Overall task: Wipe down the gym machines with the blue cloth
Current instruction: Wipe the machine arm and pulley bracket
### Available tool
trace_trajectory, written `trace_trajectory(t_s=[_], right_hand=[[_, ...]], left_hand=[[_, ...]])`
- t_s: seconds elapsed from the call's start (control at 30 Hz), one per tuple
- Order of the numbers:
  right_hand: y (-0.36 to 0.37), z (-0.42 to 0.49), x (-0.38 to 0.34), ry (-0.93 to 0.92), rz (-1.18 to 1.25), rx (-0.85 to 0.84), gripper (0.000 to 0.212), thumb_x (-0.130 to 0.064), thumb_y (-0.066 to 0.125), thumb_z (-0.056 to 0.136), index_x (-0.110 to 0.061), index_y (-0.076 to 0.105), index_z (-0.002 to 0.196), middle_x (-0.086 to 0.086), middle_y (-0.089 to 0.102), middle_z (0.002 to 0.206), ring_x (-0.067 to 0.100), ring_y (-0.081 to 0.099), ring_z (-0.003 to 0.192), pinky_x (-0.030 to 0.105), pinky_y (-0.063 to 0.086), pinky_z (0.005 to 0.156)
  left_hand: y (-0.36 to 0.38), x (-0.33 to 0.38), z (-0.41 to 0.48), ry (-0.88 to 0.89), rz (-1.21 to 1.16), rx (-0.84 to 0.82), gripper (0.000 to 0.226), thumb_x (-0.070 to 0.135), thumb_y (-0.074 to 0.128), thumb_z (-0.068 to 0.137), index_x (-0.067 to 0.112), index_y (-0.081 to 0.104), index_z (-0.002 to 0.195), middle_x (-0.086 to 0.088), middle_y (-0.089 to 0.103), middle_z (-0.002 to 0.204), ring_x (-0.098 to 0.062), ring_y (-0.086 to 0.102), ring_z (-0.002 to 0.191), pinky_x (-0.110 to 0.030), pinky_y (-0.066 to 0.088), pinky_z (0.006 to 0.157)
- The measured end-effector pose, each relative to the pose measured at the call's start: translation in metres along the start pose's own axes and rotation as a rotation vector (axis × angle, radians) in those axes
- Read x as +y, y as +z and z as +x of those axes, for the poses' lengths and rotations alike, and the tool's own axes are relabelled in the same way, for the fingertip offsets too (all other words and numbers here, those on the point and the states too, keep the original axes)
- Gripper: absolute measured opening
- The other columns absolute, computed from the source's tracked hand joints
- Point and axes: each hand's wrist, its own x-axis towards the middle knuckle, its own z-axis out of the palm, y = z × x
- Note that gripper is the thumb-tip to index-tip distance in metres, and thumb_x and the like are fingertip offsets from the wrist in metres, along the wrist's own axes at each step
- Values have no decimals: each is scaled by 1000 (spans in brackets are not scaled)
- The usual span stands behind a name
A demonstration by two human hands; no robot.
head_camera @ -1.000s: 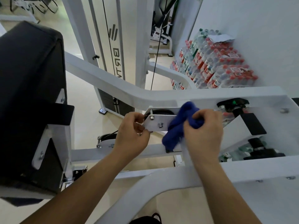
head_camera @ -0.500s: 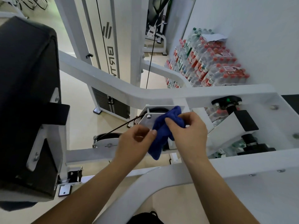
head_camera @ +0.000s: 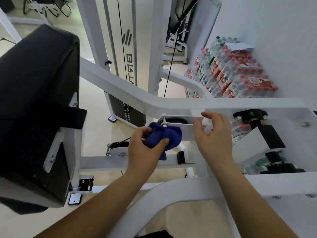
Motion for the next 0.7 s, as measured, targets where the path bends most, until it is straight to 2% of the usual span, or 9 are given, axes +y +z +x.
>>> trace_trajectory(t_s=[0.1,0.2,0.23,0.3,0.4,0.5,0.6,0.7], right_hand=[[10,3,8,70,-7,-129,50,-60,52,99,-34,51,141,-11,52,146,12,49,131,43,45,110],[11,6,7,22,-105,-167,54,-62,48,99,-32,50,144,-10,54,145,13,52,129,37,45,105],[11,5,6,9,-128,-168,53,-61,47,100,-31,50,143,-9,55,144,13,53,127,36,45,103],[12,3,6,2,-118,-165,53,-61,47,99,-31,50,142,-9,57,141,11,53,123,35,44,101],[13,2,10,9,-113,-159,53,-64,45,99,-34,50,142,-10,57,142,11,53,124,38,47,103],[12,3,9,7,-89,-167,53,-63,45,100,-34,50,143,-10,56,143,11,52,126,39,47,106],[12,5,10,-10,-79,-152,49,-58,49,100,-32,52,142,-10,57,141,10,52,125,33,46,103],[12,6,9,-9,-70,-145,47,-56,51,100,-32,52,140,-11,58,137,8,52,119,29,45,98]], left_hand=[[7,-7,4,-37,-19,17,35,26,89,77,30,64,100,11,68,95,-7,67,85,-18,56,68],[6,-16,6,-105,-2,-19,27,22,88,77,20,67,92,4,71,84,-17,69,81,-20,54,65],[6,-15,4,-113,-2,-14,27,22,88,78,19,66,93,4,70,84,-15,68,80,-17,53,63],[9,-7,0,-61,-20,-15,27,23,86,81,24,64,97,10,69,88,-5,67,80,-12,51,63],[11,-2,-2,25,-23,-38,35,24,85,83,34,60,106,17,68,99,2,65,90,-10,52,70],[5,-6,-1,120,56,-19,42,20,85,83,40,61,111,20,68,103,-2,65,97,-17,56,77],[0,-9,2,269,189,15,46,19,85,81,38,64,118,17,66,105,-8,64,99,-28,56,83],[-3,-8,3,256,192,3,61,21,85,81,40,57,132,16,63,112,-8,63,104,-23,55,83]])
